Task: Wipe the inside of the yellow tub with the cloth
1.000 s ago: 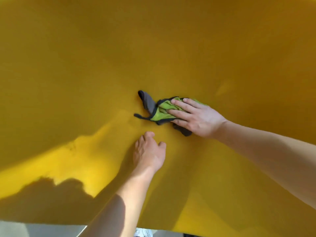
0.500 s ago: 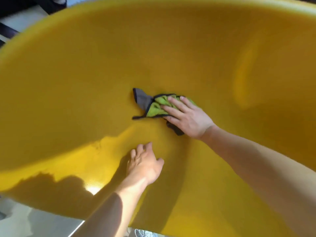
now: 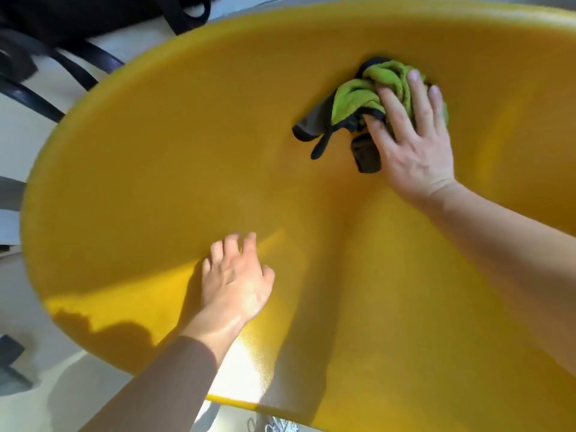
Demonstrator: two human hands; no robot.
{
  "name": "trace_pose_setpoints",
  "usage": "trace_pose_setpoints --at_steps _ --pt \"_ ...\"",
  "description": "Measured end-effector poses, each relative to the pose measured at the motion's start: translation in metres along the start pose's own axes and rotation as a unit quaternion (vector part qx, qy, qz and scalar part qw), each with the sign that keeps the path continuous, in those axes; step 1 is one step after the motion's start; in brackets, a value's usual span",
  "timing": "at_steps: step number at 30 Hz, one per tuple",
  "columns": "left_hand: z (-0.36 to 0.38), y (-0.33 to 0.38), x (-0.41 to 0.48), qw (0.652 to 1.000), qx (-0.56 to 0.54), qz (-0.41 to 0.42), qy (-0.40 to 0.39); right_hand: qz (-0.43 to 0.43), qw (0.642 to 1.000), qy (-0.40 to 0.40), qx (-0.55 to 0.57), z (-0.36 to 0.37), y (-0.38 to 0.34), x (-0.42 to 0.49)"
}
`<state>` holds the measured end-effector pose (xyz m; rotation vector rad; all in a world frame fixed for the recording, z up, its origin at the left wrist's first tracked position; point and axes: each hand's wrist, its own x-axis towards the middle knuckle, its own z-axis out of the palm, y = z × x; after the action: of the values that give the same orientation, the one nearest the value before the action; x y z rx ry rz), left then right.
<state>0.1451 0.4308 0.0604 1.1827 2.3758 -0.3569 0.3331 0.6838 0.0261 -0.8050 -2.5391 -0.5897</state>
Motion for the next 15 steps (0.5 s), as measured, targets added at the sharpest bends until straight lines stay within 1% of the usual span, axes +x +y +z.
trace_pose_setpoints --at_steps 2,3,6,7,9,11,12,13,15 --pt "-0.019 -0.016 -0.001 0.998 0.040 0.020 0.046 0.038 0.997 -0.026 0.060 0.003 -0.048 0.030" --pt "-0.030 -0.027 -0.001 0.995 0.058 0.036 0.078 0.041 0.993 -0.033 0.104 0.003 -0.078 0.048" --pt "-0.061 -0.068 -0.004 0.976 0.076 0.058 0.197 0.010 0.970 -0.054 0.237 -0.002 -0.184 0.092" --pt "-0.070 -0.082 -0.007 0.968 0.076 0.057 0.233 0.015 0.958 -0.067 0.278 -0.006 -0.220 0.098" --pt "-0.087 -0.109 -0.013 0.950 0.076 0.052 0.297 0.057 0.935 -0.097 0.336 -0.016 -0.279 0.094" --pt "-0.095 -0.134 -0.018 0.938 0.083 0.037 0.336 0.072 0.914 -0.118 0.381 -0.025 -0.316 0.072" --pt "-0.096 -0.143 -0.020 0.935 0.095 0.027 0.340 0.046 0.910 -0.122 0.393 -0.029 -0.325 0.059" --pt "-0.093 -0.149 -0.022 0.935 0.110 0.021 0.335 -0.003 0.910 -0.120 0.397 -0.030 -0.327 0.047" --pt "-0.082 -0.148 -0.026 0.939 0.135 0.015 0.315 -0.134 0.912 -0.096 0.375 -0.020 -0.309 0.039"
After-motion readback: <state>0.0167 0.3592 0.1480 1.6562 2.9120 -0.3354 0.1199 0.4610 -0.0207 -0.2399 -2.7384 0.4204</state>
